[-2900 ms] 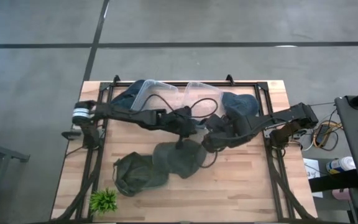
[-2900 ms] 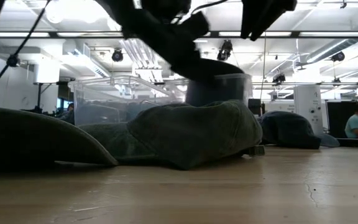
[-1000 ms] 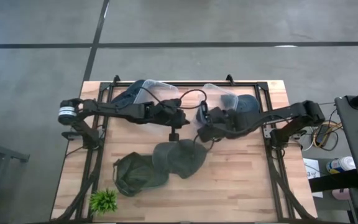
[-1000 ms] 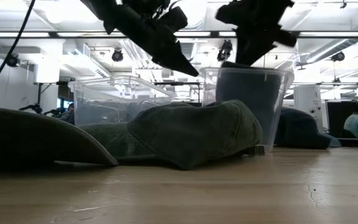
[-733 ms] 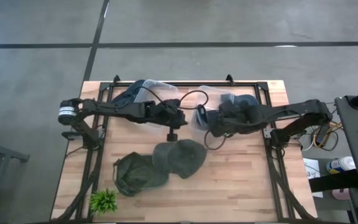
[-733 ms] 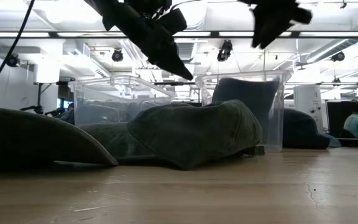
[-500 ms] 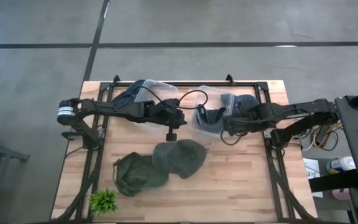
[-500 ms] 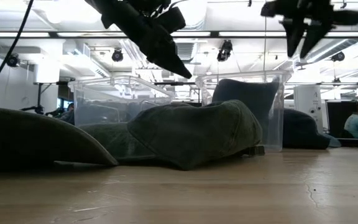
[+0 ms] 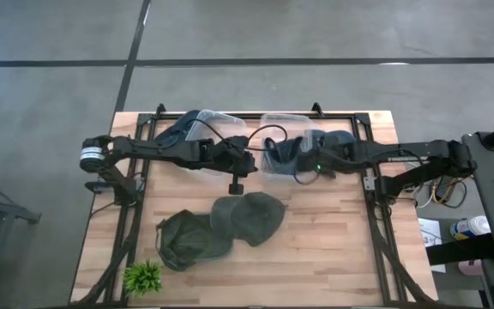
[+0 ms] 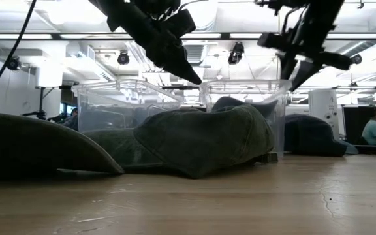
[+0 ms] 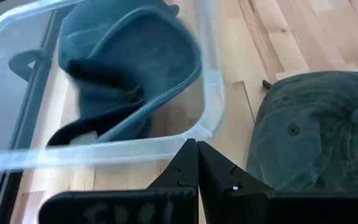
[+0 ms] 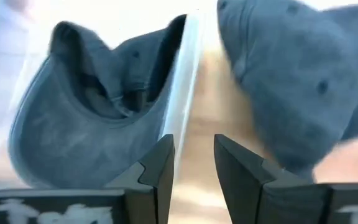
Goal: Pick & Place hat
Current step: Adjust the right transparent bin, then put the right blue cap into the right transparent bin
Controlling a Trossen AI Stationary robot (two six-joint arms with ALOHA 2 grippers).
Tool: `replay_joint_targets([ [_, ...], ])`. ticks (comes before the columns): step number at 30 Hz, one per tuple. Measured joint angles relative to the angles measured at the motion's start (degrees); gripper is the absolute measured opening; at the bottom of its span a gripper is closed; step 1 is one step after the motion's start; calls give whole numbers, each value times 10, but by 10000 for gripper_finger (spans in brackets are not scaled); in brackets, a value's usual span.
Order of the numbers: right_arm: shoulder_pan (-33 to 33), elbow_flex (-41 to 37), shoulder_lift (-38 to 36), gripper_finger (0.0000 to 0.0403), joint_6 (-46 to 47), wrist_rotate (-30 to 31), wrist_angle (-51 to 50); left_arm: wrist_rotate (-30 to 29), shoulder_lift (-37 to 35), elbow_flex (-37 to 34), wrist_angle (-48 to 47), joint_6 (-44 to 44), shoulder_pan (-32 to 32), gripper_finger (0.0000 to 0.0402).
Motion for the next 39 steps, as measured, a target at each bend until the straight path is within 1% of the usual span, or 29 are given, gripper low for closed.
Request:
replay_joint_targets([
  [4, -53, 21, 3, 109, -84, 4, -6, 0, 2, -1, -3, 0, 1, 0],
  [7, -74, 47, 1, 107, -135, 10, -10, 0, 2, -1, -3, 0, 1, 0],
  [11, -61, 96, -12, 109, -189, 9, -44, 0, 2, -1, -4, -8, 1, 0],
  [14, -23, 135, -19, 113, -200, 10, -128, 0, -1, -1, -11, -9, 1, 0],
  [16, 12, 148, -19, 115, -164, -3, -213, 0, -2, -1, -17, -9, 1, 0],
  [18, 52, 140, -18, 118, -98, -33, -297, 0, -5, -1, -29, -9, 1, 0],
  [19, 72, 129, -18, 119, -64, -52, -322, 0, -7, -1, -32, -9, 1, 0],
  [20, 91, 113, -19, 121, -34, -71, -331, 0, -9, -1, -33, -9, 1, 0],
  [22, 122, 76, -24, 124, 24, -105, -314, 0, -10, -1, -34, -14, 1, 0],
  [24, 125, 35, -30, 127, 84, -127, -275, 1, -10, -1, -36, -23, 3, 0],
  [25, 120, 17, -34, 128, 114, -128, -257, 3, -10, -1, -37, -34, 3, 0],
  [26, 108, -1, -39, 129, 145, -117, -243, 11, -10, 1, -43, -44, 4, 0],
  [29, 64, -36, -56, 129, 227, -57, -234, 54, -11, 9, -62, -83, 10, 0],
  [31, 21, -47, -71, 126, 235, -23, -233, 70, -11, 14, -69, -107, 12, 0],
  [34, -64, -60, -92, 121, 196, 17, -216, 72, -11, 20, -73, -116, 13, 0],
  [36, -132, -71, -102, 118, 147, 21, -191, 72, -11, 21, -74, -116, 13, 0],
  [39, -238, -87, -104, 119, 76, 11, -122, 72, -11, 23, -74, -116, 13, 0],
])
